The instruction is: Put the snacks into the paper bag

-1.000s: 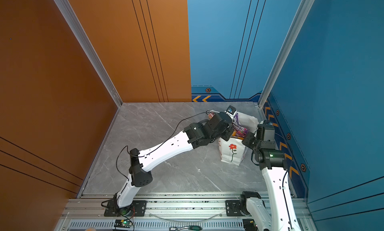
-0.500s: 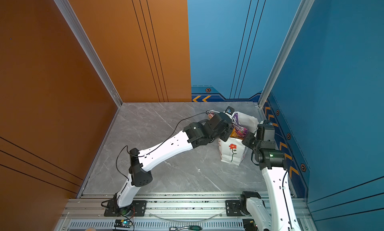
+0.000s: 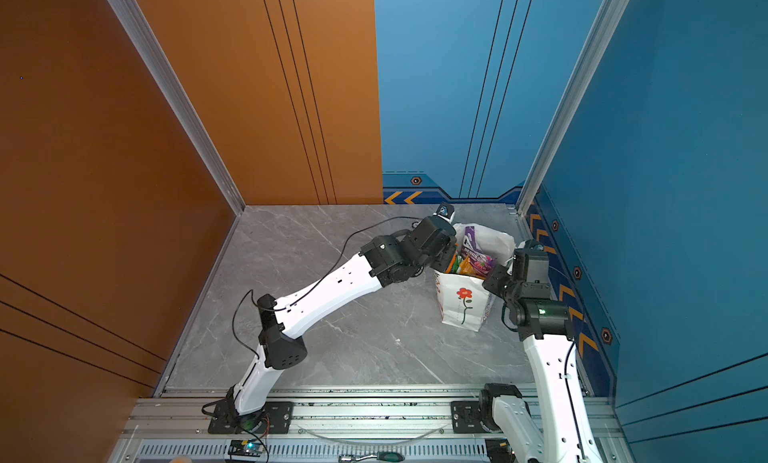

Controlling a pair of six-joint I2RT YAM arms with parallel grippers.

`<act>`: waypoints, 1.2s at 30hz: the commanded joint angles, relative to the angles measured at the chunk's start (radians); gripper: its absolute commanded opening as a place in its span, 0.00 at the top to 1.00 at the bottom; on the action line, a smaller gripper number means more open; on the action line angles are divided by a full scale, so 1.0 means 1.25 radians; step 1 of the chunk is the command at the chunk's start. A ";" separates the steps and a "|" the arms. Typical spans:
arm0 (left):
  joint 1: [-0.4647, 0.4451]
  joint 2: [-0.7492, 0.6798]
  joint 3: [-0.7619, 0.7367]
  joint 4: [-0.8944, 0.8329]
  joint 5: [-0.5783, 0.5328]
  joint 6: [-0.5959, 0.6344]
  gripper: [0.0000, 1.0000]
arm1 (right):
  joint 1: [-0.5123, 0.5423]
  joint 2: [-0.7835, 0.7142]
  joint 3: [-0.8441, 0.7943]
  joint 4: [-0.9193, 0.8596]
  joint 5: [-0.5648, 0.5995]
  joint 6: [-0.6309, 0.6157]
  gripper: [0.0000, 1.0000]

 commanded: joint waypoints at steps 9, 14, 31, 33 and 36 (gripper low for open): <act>0.038 0.055 0.045 -0.053 0.030 -0.034 0.32 | 0.016 0.002 -0.008 -0.003 -0.006 -0.010 1.00; 0.047 0.074 0.056 -0.061 0.070 -0.046 0.38 | 0.026 0.004 -0.010 -0.002 -0.007 -0.009 1.00; 0.051 0.028 0.110 -0.057 0.089 -0.065 1.00 | 0.125 0.073 0.104 0.003 0.014 -0.010 1.00; 0.051 0.008 0.123 -0.052 0.079 -0.059 1.00 | 0.138 0.086 0.142 0.015 0.018 -0.003 1.00; 0.048 -0.057 0.075 -0.013 0.026 -0.045 1.00 | 0.176 0.114 0.199 0.032 0.018 0.008 1.00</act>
